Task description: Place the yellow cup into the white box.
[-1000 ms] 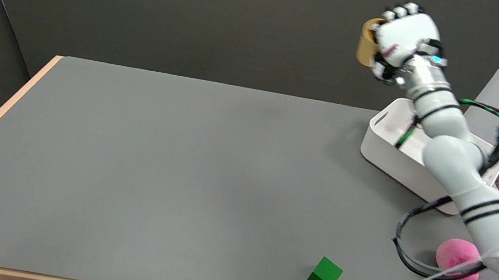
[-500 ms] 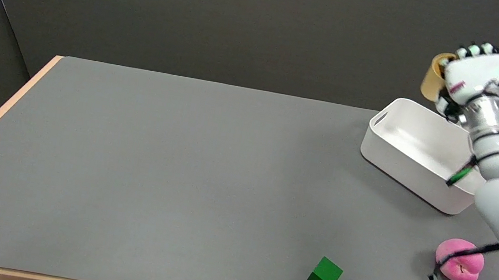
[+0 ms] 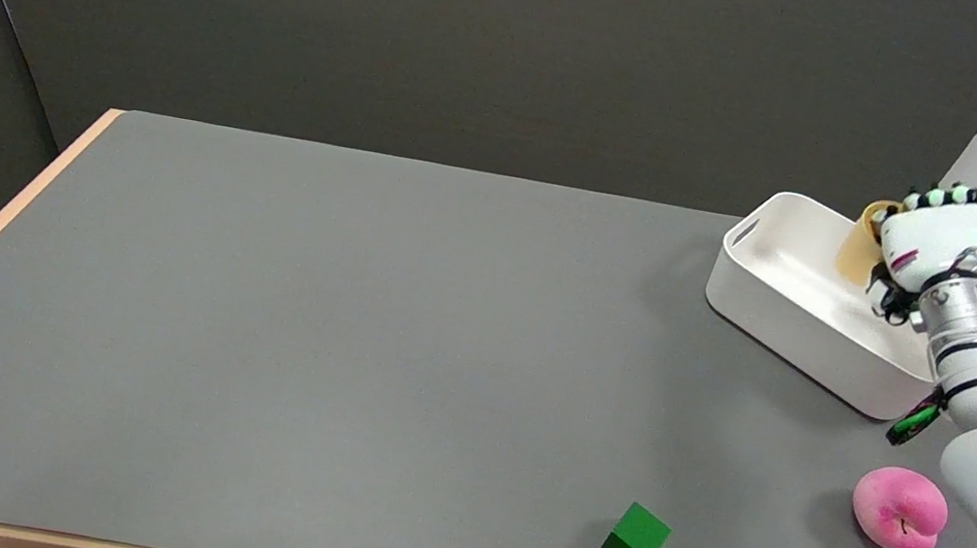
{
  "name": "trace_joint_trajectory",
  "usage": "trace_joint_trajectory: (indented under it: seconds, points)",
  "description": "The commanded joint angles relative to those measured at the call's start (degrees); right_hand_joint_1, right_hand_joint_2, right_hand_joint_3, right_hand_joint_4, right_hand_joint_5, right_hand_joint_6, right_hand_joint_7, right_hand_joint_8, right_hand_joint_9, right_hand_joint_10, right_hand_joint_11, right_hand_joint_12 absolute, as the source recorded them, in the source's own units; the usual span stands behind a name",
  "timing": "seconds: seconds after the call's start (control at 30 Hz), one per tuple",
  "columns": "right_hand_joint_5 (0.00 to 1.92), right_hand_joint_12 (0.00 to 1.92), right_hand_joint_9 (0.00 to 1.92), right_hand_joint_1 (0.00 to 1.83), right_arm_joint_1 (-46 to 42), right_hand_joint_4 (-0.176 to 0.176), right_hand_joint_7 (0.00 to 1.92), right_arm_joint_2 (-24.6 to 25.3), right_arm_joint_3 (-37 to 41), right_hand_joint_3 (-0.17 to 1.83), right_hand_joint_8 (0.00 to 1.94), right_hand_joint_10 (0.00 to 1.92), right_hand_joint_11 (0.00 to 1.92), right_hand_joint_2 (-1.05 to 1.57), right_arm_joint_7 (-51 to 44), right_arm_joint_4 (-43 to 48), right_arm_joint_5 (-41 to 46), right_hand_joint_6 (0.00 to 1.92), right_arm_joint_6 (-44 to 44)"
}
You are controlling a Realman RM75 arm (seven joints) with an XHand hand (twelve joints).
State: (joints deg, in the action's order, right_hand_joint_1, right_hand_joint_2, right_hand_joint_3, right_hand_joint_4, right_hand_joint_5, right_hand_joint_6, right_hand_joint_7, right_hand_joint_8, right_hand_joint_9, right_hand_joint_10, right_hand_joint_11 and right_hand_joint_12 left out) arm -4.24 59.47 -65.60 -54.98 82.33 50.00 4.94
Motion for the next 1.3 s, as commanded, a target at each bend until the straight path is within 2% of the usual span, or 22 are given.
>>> trace_joint_trajectory:
  seconds: [0.03, 0.07, 0.1, 0.13, 0.2, 0.27, 0.33, 0.4, 0.5, 0.6, 0.73, 0.83, 0.9, 0.97, 1.03, 1.1, 1.17, 1.27, 1.3]
  points:
    - [0.65, 1.33, 0.36, 0.85, 2.5, 0.176, 0.42, -4.0, -8.1, 0.52, 0.59, 0.77, 0.37, 1.05, 3.6, -8.6, 4.5, 1.59, 2.2]
    - [0.6, 1.33, 0.36, 0.82, 3.2, 0.176, 0.41, -4.2, -8.5, 0.62, 0.55, 0.77, 0.36, 0.98, 4.6, -9.1, 6.7, 1.47, 2.2]
    - [0.5, 1.35, 0.35, 0.77, 3.7, 0.176, 0.39, -4.2, -8.9, 0.83, 0.48, 0.75, 0.33, 0.82, 4.9, -9.4, 8.0, 1.23, 2.4]
    - [0.41, 1.36, 0.33, 0.71, 4.3, 0.168, 0.37, -4.4, -9.4, 0.95, 0.42, 0.74, 0.3, 0.72, 4.9, -9.7, 9.3, 1.0, 2.6]
    - [0.24, 1.33, 0.29, 0.52, 5.3, 0.127, 0.3, -4.7, -10.6, 0.96, 0.36, 0.71, 0.26, 0.63, 4.9, -10.1, 10.2, 0.53, 3.1]
    - [0.12, 1.21, 0.2, 0.35, 6.4, 0.115, 0.18, -4.9, -12.4, 0.95, 0.27, 0.63, 0.11, 0.57, 4.9, -10.1, 11.0, 0.37, 3.9]
    - [0.07, 1.09, 0.11, 0.27, 7.0, 0.118, 0.11, -5.0, -13.3, 0.95, 0.25, 0.57, 0.0, 0.54, 4.9, -10.0, 11.2, 0.33, 4.3]
    - [0.06, 0.97, 0.03, 0.25, 7.6, 0.112, 0.08, -5.1, -14.5, 0.95, 0.09, 0.53, 0.0, 0.49, 4.9, -9.6, 11.2, 0.26, 4.3]
    - [0.05, 0.94, 0.02, 0.22, 8.7, 0.113, 0.06, -5.2, -15.7, 0.93, 0.12, 0.5, 0.0, 0.47, 4.9, -9.0, 11.2, 0.27, 6.1]
    - [0.05, 0.9, 0.02, 0.21, 9.4, 0.116, 0.05, -5.5, -17.3, 0.93, 0.13, 0.48, 0.0, 0.46, 5.9, -7.1, 10.9, 0.27, 11.5]
    - [0.04, 0.76, 0.02, 0.2, 12.8, 0.111, 0.03, -6.3, -19.5, 0.96, 0.11, 0.39, 0.0, 0.53, 10.4, -2.3, 7.2, 0.25, 18.9]
    - [0.03, 0.64, 0.0, 0.24, 17.0, 0.101, 0.0, -7.0, -21.1, 0.98, 0.17, 0.36, 0.0, 0.61, 11.1, 2.4, 3.2, 0.29, 17.1]
    - [0.03, 0.57, 0.0, 0.21, 19.7, 0.101, 0.0, -7.4, -23.2, 0.88, 0.17, 0.37, 0.0, 0.66, 11.3, 5.5, 3.1, 0.28, 15.8]
    - [0.04, 0.56, 0.0, 0.21, 22.2, 0.099, 0.0, -7.8, -26.7, 0.89, 0.19, 0.37, 0.0, 0.66, 12.7, 8.2, 3.1, 0.3, 15.7]
    - [0.05, 0.63, 0.0, 0.22, 24.3, 0.097, 0.0, -7.9, -31.1, 0.84, 0.22, 0.4, 0.0, 0.7, 15.7, 10.1, 3.2, 0.3, 16.2]
    - [0.07, 0.66, 0.04, 0.39, 26.5, 0.077, 0.09, -7.7, -37.5, 1.01, 0.08, 0.43, 0.0, 0.65, 18.9, 11.5, 3.4, 0.27, 16.5]
    - [0.07, 0.77, 0.04, 0.26, 28.4, 0.089, 0.1, -7.1, -42.5, 1.01, 0.13, 0.49, 0.0, 0.63, 20.5, 12.4, 3.5, 0.28, 16.5]
    - [0.11, 0.89, 0.14, 0.13, 29.9, 0.092, 0.17, -4.8, -49.2, 0.87, 0.25, 0.55, 0.0, 0.75, 22.3, 13.7, 3.8, 0.33, 15.8]
    - [0.11, 0.93, 0.15, 0.12, 30.1, 0.091, 0.18, -3.3, -51.0, 0.95, 0.27, 0.58, 0.0, 0.71, 22.9, 14.5, 3.8, 0.36, 14.8]
